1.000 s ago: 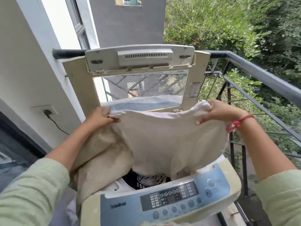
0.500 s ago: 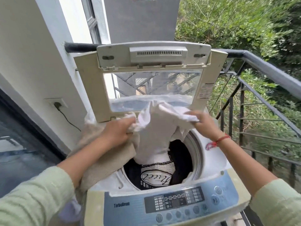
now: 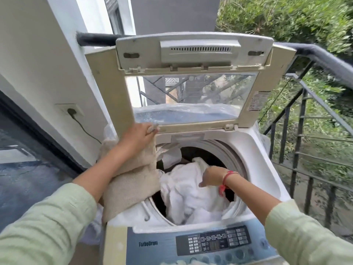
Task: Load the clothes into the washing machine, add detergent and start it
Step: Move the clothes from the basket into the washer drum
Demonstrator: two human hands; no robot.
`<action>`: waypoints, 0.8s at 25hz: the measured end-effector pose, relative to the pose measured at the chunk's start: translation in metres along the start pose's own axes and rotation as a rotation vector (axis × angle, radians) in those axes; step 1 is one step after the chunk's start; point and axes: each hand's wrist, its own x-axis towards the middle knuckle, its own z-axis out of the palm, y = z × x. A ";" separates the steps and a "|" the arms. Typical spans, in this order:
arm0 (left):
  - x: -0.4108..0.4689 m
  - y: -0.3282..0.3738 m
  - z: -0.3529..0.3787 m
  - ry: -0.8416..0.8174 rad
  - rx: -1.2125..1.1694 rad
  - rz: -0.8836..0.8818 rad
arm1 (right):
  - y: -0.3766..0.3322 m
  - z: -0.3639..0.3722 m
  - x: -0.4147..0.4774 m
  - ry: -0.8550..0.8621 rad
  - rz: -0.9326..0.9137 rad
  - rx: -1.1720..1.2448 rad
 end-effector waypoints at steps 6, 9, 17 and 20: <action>0.008 -0.011 0.029 0.165 0.001 0.091 | -0.007 0.039 0.076 0.090 -0.023 -0.014; 0.005 -0.024 0.062 0.087 -0.032 0.113 | -0.013 0.082 0.111 -0.083 -0.011 0.023; 0.020 -0.046 0.076 0.146 -0.050 0.029 | -0.021 0.147 0.166 -0.057 0.169 0.069; 0.022 -0.046 0.076 0.155 -0.060 0.006 | -0.008 0.142 0.188 -0.121 0.096 0.052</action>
